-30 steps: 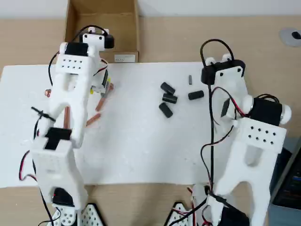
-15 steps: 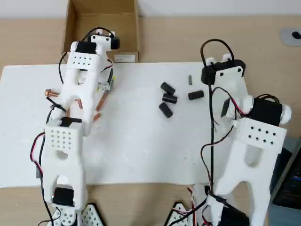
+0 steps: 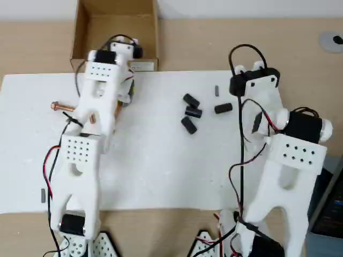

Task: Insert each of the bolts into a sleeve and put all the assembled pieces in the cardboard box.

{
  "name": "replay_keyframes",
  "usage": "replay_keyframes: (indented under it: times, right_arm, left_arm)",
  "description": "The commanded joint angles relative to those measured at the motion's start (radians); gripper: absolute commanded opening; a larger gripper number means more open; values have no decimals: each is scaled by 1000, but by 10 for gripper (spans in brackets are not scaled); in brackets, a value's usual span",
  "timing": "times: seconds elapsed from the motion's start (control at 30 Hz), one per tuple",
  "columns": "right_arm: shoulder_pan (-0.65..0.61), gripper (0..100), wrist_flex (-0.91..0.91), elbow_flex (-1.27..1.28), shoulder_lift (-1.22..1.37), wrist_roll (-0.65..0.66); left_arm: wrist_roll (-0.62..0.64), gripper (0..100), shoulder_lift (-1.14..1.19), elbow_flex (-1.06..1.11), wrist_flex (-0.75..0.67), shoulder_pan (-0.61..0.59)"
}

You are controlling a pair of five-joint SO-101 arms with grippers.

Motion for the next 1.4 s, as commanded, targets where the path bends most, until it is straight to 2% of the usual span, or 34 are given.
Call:
replay_keyframes:
  times: [0.0, 0.23, 0.43, 0.57, 0.77, 1.03, 1.1, 1.27, 1.37]
  right_arm:
    - [12, 12, -20, -1, -38, 6]
    - [10, 12, -12, -7, -44, 6]
    - [10, 12, 43, -47, -44, -2]
    - [10, 12, 91, -130, -44, -2]
    - [19, 12, 98, -208, -104, 3]
    - [16, 10, 84, -143, -283, -3]
    - [18, 10, 63, -77, -318, -5]
    - [8, 9, -38, 116, -467, -123]
    - [-31, 9, -98, 240, -575, -166]
  left_arm:
    - [-8, 12, 18, -51, 32, 3]
    - [-5, 5, 18, -207, 157, 5]
    - [-3, 3, -108, -195, 157, 5]
    - [-3, 3, -298, -61, 157, 25]
    - [57, 3, -650, 276, 157, 69]
    - [66, 3, -1079, 641, 150, 58]
    - [107, 3, -1164, 706, 144, 60]
    - [183, 3, -1371, 931, 9, 63]
    - [210, 3, -1520, 1138, -117, 66]
